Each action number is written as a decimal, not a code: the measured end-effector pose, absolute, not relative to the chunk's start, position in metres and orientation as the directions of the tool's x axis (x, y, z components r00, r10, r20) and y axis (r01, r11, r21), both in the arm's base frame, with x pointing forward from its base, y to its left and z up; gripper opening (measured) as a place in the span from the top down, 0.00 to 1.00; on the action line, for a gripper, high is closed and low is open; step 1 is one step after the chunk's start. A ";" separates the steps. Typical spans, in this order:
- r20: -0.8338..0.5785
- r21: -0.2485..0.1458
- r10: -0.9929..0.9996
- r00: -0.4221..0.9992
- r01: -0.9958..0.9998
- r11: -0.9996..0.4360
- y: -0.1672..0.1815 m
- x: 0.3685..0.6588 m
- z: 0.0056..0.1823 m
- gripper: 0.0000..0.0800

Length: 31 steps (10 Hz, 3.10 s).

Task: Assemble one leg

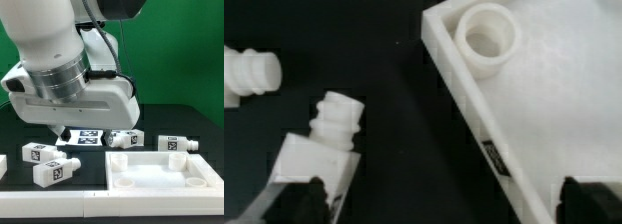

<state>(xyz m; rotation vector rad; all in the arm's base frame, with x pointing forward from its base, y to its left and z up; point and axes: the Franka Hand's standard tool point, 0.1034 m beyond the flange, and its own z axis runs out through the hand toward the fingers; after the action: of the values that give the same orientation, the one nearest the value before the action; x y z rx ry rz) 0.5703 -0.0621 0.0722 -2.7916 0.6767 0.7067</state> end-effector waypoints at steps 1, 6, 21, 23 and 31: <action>-0.572 -0.074 -0.332 0.750 -0.450 -0.890 -0.067 0.559 0.073 0.19; -0.751 -0.064 -0.292 0.592 -0.506 -0.860 -0.141 0.566 0.052 0.19; -0.762 -0.001 -0.388 0.518 -0.601 -0.799 -0.130 0.555 0.004 0.37; -0.760 -0.002 -0.390 0.521 -0.601 -0.800 -0.130 0.556 0.004 0.65; -0.406 -0.101 -0.463 0.788 -0.542 -0.834 -0.035 0.611 0.109 0.64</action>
Offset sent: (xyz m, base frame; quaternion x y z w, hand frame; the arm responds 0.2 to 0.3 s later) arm 0.0119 -0.0554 -0.0119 0.0288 -0.2086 0.0729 0.9749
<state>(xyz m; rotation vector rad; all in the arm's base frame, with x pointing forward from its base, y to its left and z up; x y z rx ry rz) 0.6112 -0.0354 0.1088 -2.7668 0.7880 0.5469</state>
